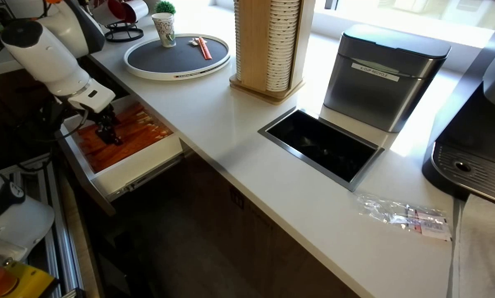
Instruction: Pick up the object from the tray and put it in the drawer
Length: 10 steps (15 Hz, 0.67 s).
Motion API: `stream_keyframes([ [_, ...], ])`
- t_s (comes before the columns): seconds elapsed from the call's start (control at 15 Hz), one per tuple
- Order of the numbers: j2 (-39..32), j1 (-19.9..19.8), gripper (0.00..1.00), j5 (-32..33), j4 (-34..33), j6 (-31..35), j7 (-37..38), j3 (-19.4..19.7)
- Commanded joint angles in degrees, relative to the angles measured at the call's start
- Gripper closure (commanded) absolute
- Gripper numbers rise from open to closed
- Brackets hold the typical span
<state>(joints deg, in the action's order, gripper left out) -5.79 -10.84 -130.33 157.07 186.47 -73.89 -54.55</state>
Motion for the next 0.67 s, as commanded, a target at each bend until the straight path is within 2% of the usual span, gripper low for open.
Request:
stream_keyframes([
  [0.0, 5.0, 0.0, 0.00, -1.8, 0.6, 0.2, -4.7, -3.4],
  [0.6, 4.6, -0.4, 0.00, -0.6, 0.6, -2.7, -8.3, -6.0],
])
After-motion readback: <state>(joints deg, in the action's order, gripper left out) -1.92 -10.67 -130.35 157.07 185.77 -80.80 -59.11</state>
